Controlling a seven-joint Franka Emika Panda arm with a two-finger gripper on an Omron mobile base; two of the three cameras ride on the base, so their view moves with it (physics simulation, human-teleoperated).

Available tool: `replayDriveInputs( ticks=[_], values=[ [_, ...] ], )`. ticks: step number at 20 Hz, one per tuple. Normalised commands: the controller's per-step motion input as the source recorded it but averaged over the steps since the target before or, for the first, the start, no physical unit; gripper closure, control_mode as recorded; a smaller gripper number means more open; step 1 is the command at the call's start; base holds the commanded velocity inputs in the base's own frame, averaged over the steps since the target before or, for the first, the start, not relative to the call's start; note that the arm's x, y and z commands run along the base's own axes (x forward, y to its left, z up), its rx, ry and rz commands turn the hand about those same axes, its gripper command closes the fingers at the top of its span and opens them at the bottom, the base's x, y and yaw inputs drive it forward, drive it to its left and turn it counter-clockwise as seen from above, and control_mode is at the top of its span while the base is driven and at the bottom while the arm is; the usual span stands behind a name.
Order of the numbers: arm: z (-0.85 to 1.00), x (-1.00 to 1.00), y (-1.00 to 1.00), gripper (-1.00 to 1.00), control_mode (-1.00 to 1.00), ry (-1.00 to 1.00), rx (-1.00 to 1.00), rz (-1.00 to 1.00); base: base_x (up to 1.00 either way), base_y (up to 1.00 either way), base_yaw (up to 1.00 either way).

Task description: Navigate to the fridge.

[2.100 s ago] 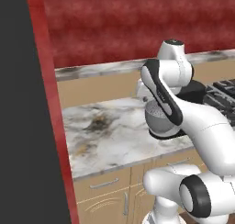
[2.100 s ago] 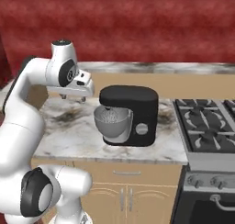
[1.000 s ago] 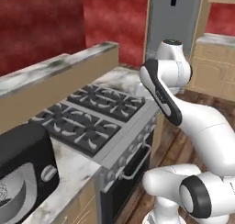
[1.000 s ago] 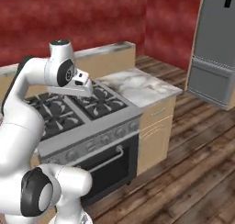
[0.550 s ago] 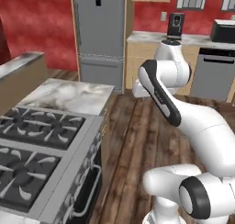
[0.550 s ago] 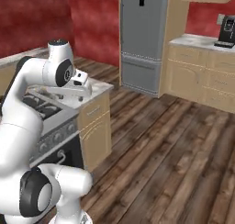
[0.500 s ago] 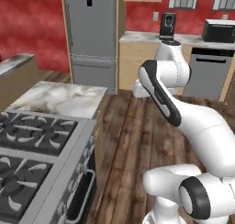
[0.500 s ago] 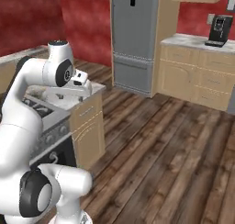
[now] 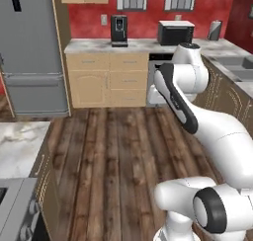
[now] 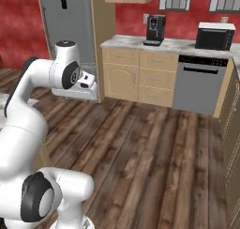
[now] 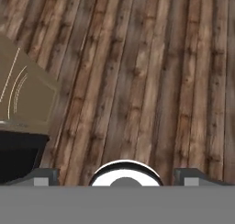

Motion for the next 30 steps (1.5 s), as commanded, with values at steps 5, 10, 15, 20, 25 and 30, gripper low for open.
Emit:
replayDriveInputs(
  ticks=[5, 10, 15, 20, 25, 30],
  values=[
    [0.0, 0.0, 0.0, -1.0, 1.0, 0.0, 0.0, 0.0, 0.94, 0.03, -0.05],
    [0.0, 0.0, 0.0, -1.0, 1.0, 0.0, 0.0, 0.0, 1.0, 0.0, -0.05],
    [0.0, 0.0, 0.0, -1.0, 1.0, 0.0, 0.0, 0.0, 1.0, 0.08, -0.07],
    [0.0, 0.0, 0.0, -1.0, 1.0, 0.0, 0.0, 0.0, 1.0, 0.36, -0.1],
    [0.0, 0.0, 0.0, -1.0, 1.0, 0.0, 0.0, 0.0, 1.0, 0.66, -0.13],
    [0.0, 0.0, 0.0, -1.0, 1.0, 0.0, 0.0, 0.0, 1.0, 0.63, -0.11]
  ],
)
